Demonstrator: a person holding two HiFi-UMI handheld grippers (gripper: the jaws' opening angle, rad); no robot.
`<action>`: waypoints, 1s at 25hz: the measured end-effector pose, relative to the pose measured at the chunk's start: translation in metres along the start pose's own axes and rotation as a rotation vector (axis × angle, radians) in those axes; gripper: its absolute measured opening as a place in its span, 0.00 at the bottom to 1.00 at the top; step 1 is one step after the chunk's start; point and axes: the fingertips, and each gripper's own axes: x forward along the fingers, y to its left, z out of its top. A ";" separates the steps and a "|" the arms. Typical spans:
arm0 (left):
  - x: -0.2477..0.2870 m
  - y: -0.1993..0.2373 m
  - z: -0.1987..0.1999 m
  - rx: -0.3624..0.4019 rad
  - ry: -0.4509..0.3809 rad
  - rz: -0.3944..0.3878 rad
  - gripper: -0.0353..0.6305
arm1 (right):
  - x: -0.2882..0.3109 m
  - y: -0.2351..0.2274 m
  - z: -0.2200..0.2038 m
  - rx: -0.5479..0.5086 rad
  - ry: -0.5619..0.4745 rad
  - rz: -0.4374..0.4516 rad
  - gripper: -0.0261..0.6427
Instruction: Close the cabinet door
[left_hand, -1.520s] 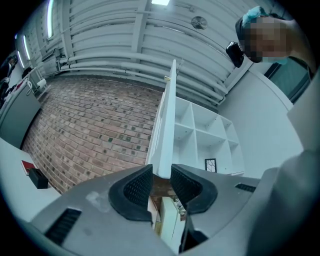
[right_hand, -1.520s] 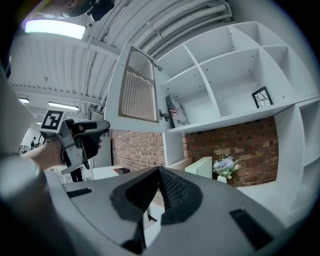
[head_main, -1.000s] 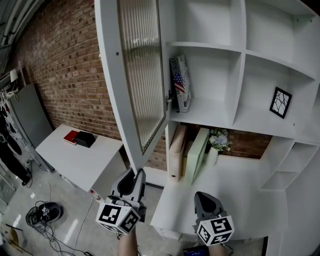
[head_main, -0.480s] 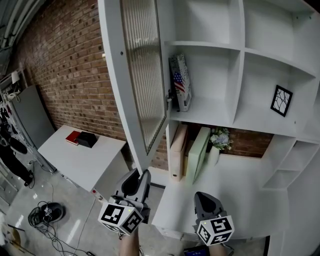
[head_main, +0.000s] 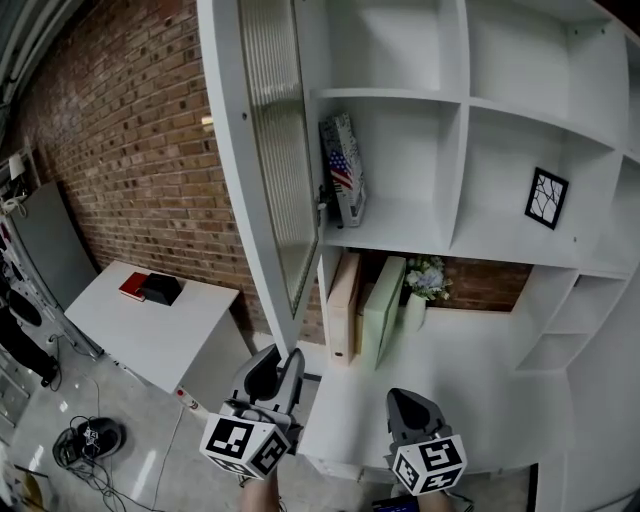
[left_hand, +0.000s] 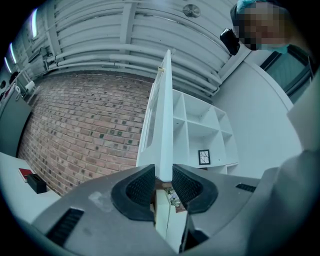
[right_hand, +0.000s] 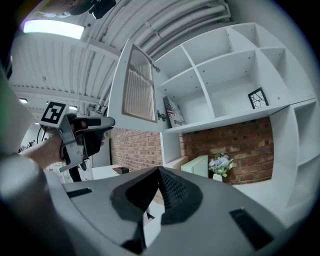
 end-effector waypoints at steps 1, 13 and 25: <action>0.001 -0.002 0.000 -0.003 -0.004 -0.004 0.21 | -0.001 -0.002 0.000 0.000 0.001 -0.004 0.04; 0.015 -0.031 -0.004 0.023 0.023 -0.008 0.23 | -0.013 -0.026 0.010 -0.003 -0.004 -0.003 0.04; 0.024 -0.046 -0.007 0.043 0.045 -0.015 0.23 | -0.017 -0.044 0.008 0.006 -0.003 0.006 0.04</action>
